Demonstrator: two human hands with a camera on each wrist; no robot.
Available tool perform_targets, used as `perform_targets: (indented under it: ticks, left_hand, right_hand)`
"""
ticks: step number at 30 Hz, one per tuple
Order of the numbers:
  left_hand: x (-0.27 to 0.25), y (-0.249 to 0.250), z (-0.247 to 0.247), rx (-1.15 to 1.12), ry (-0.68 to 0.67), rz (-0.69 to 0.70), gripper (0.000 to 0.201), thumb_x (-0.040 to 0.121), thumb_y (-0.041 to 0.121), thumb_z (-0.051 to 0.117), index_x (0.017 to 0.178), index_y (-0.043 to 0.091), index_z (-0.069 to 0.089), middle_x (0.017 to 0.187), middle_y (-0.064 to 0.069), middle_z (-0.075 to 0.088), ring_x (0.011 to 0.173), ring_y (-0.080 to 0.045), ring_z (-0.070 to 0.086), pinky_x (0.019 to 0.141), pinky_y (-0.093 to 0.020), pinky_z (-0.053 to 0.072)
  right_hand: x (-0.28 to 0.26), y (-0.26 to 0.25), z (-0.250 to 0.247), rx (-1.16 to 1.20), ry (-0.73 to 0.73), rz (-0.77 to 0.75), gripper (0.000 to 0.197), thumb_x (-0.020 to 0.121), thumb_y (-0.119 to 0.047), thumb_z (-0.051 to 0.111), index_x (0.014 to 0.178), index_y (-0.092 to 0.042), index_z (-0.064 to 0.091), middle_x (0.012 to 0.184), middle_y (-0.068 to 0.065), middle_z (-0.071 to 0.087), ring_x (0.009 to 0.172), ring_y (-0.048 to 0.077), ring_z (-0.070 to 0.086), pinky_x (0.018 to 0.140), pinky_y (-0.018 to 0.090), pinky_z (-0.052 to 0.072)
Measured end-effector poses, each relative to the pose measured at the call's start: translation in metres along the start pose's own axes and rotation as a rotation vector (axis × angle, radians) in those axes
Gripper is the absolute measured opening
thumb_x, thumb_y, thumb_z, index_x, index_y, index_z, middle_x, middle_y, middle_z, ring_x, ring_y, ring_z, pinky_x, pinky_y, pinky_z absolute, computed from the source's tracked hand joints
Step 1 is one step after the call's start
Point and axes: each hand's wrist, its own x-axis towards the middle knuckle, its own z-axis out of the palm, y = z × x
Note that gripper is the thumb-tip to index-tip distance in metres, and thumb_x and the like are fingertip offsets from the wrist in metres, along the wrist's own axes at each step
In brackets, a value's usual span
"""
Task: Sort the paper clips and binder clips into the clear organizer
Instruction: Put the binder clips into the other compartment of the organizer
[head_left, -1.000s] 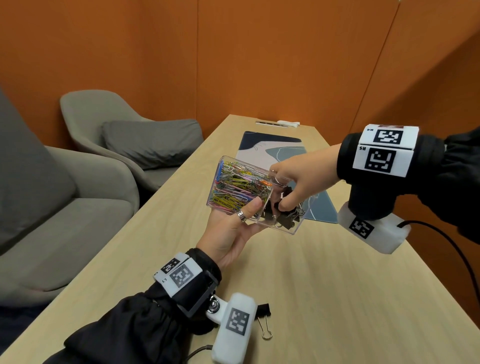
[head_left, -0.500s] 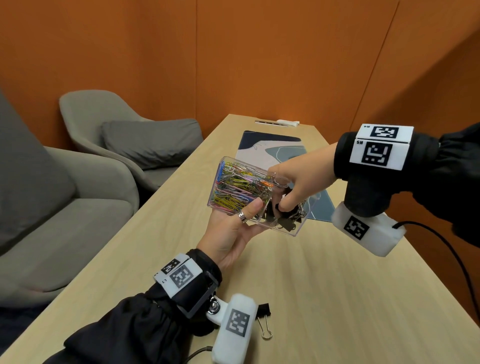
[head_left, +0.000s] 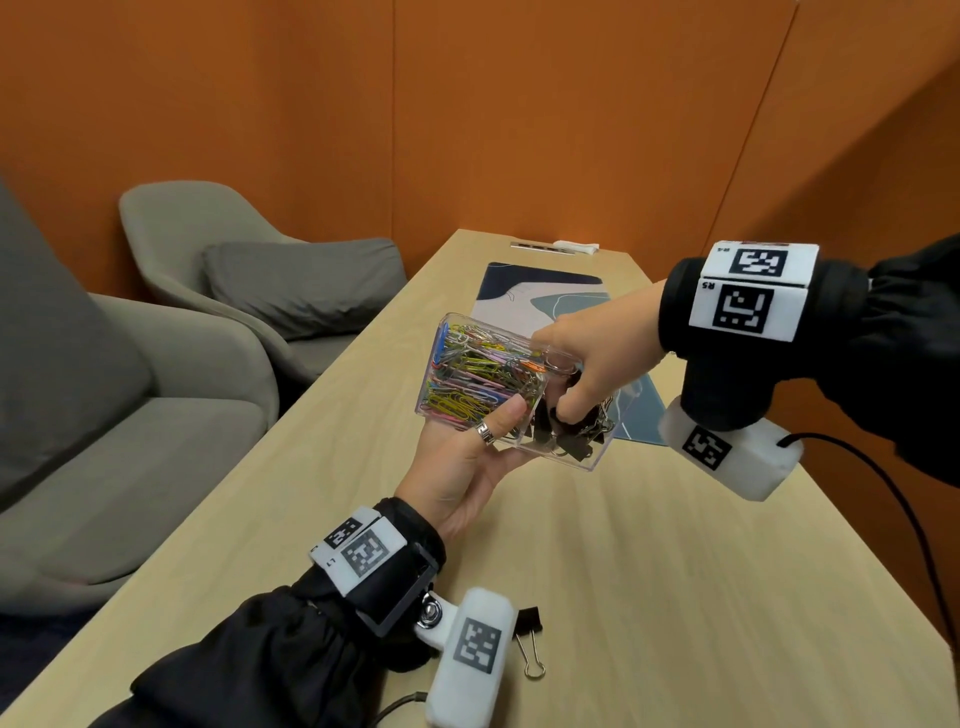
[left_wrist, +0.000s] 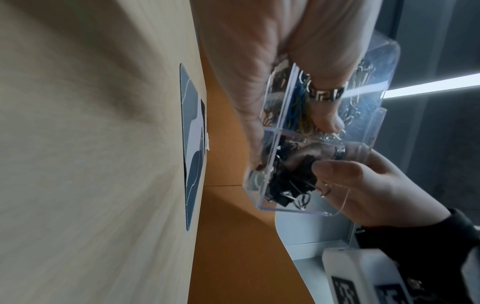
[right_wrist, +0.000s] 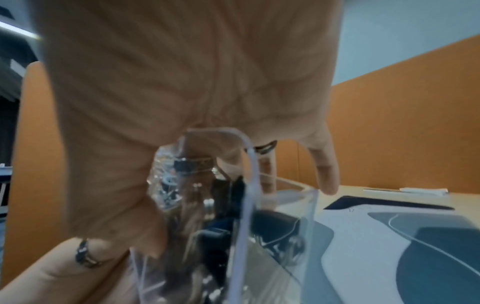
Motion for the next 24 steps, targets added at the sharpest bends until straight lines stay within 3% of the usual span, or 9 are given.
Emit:
perform_targets:
  ticks: [3, 7, 12, 14, 17, 20, 22, 24]
  left_hand:
    - [0.0003, 0.0004, -0.0001, 0.015, 0.007, -0.001, 0.036, 0.075, 0.002, 0.060, 0.109, 0.014, 0.061, 0.107, -0.009, 0.068, 0.098, -0.025, 0.063, 0.078, -0.049, 0.056]
    - [0.0000, 0.0003, 0.0009, 0.029, -0.001, 0.005, 0.035, 0.076, 0.003, 0.060, 0.108, 0.014, 0.061, 0.106, -0.008, 0.069, 0.095, -0.023, 0.065, 0.078, -0.048, 0.056]
    - [0.0002, -0.0012, 0.0007, 0.018, -0.008, -0.002, 0.031, 0.075, 0.002, 0.060, 0.102, 0.017, 0.066, 0.105, -0.009, 0.069, 0.094, -0.024, 0.065, 0.077, -0.048, 0.056]
    - [0.0001, -0.0011, 0.0009, 0.028, -0.002, -0.002, 0.034, 0.075, 0.003, 0.060, 0.107, 0.015, 0.063, 0.105, -0.009, 0.069, 0.095, -0.025, 0.064, 0.076, -0.047, 0.056]
    - [0.0006, -0.0003, 0.0006, 0.038, 0.015, -0.001, 0.036, 0.075, 0.003, 0.061, 0.109, 0.014, 0.060, 0.106, -0.009, 0.068, 0.096, -0.025, 0.064, 0.077, -0.049, 0.056]
    - [0.0010, 0.0014, 0.0001, 0.038, 0.022, 0.007, 0.037, 0.078, -0.002, 0.065, 0.112, 0.013, 0.059, 0.106, -0.008, 0.069, 0.095, -0.022, 0.065, 0.083, -0.052, 0.054]
    - [0.0010, 0.0020, -0.0003, 0.036, 0.030, 0.005, 0.039, 0.078, -0.002, 0.065, 0.114, 0.011, 0.058, 0.106, -0.009, 0.069, 0.095, -0.022, 0.066, 0.083, -0.053, 0.053]
    - [0.0012, 0.0014, -0.0007, 0.029, 0.034, 0.000, 0.042, 0.076, -0.001, 0.064, 0.115, 0.010, 0.057, 0.108, -0.010, 0.068, 0.097, -0.023, 0.065, 0.082, -0.053, 0.054]
  right_hand:
    - [-0.0025, -0.0003, -0.0020, 0.030, -0.009, -0.006, 0.034, 0.087, -0.034, 0.061, 0.109, -0.008, 0.058, 0.093, 0.002, 0.056, 0.072, 0.013, 0.045, 0.058, 0.018, 0.037]
    - [-0.0056, 0.0003, -0.0028, 0.056, -0.035, -0.025, 0.013, 0.087, -0.031, 0.061, 0.086, -0.019, 0.059, 0.088, 0.003, 0.060, 0.064, 0.011, 0.041, 0.055, 0.019, 0.034]
    - [-0.0037, 0.0010, -0.0025, 0.071, -0.060, -0.015, 0.035, 0.086, -0.033, 0.063, 0.105, -0.003, 0.063, 0.102, 0.013, 0.068, 0.075, 0.016, 0.045, 0.067, 0.026, 0.037]
    - [-0.0025, 0.0007, -0.0032, 0.070, -0.073, -0.019, 0.035, 0.086, -0.033, 0.063, 0.104, -0.003, 0.063, 0.110, 0.013, 0.068, 0.075, 0.015, 0.047, 0.070, 0.026, 0.038]
    - [0.0000, 0.0012, -0.0035, 0.066, -0.078, -0.017, 0.035, 0.085, -0.034, 0.063, 0.103, -0.005, 0.065, 0.107, 0.013, 0.067, 0.078, 0.015, 0.048, 0.074, 0.029, 0.043]
    - [0.0015, 0.0006, -0.0010, 0.061, -0.054, -0.006, 0.030, 0.088, -0.033, 0.060, 0.104, -0.009, 0.063, 0.094, 0.005, 0.060, 0.072, 0.012, 0.047, 0.064, 0.020, 0.040]
    - [0.0023, 0.0009, 0.0008, 0.036, -0.027, 0.010, 0.032, 0.089, -0.034, 0.058, 0.109, -0.009, 0.060, 0.095, 0.002, 0.058, 0.070, 0.009, 0.045, 0.060, 0.018, 0.038]
    - [0.0037, 0.0023, 0.0017, 0.008, -0.010, 0.004, 0.028, 0.088, -0.036, 0.059, 0.103, -0.012, 0.062, 0.103, 0.005, 0.061, 0.073, 0.010, 0.046, 0.059, 0.018, 0.039]
